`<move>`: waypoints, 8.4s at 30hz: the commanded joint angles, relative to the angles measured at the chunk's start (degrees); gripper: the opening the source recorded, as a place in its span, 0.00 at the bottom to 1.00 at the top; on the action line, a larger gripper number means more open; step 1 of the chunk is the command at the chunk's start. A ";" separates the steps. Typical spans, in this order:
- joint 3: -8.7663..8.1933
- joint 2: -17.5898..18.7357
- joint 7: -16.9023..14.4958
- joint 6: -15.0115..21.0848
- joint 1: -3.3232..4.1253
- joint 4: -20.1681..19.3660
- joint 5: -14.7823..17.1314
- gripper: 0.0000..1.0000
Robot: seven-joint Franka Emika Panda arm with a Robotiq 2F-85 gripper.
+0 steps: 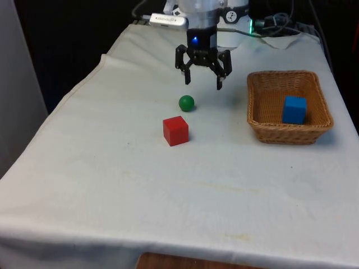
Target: Place all non-red objects into the basket.
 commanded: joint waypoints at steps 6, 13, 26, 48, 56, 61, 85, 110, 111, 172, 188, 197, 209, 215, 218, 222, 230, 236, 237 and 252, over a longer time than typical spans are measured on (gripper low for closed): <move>0.23 1.78 -1.43 3.21 -0.46 -0.23 0.97 1.00; -1.20 3.21 -2.46 3.61 -0.52 0.29 0.34 1.00; -3.04 4.35 -5.50 2.98 -0.86 1.43 1.55 1.00; -2.58 9.05 -8.94 4.76 -1.26 3.27 6.07 1.00; -3.50 10.43 -9.97 5.21 -1.15 3.95 6.02 1.00; -3.78 10.37 -9.91 5.39 -0.92 3.38 5.96 0.91; -6.02 6.99 -9.05 3.27 0.06 2.52 3.84 0.00; -6.47 -4.76 -8.25 -4.81 0.46 2.23 -2.92 0.00; -6.30 -5.04 -8.08 -4.98 0.57 2.18 -3.04 0.00; 15.47 -16.62 8.42 -8.31 2.58 -2.23 -5.79 0.00; 20.57 -9.63 10.94 -3.09 2.69 -1.15 -5.04 0.00; 21.60 -4.93 10.37 1.03 2.64 -0.97 -4.47 0.00; 22.69 -0.40 10.49 5.27 2.52 -1.89 -5.10 0.00; 23.55 1.55 10.37 7.73 2.58 -2.12 -4.81 0.00; 23.43 1.60 10.43 7.45 2.58 -2.06 -5.10 0.03; 23.49 1.89 10.49 7.73 2.64 -1.89 -5.04 0.36; 23.49 2.06 10.49 7.73 2.69 -1.78 -5.10 1.00; 23.26 0.80 10.26 6.42 2.41 -1.55 -5.21 1.00; 23.32 1.60 10.37 7.33 2.58 -1.55 -5.10 1.00; 20.57 -4.01 7.10 -1.60 1.89 2.23 -5.21 1.00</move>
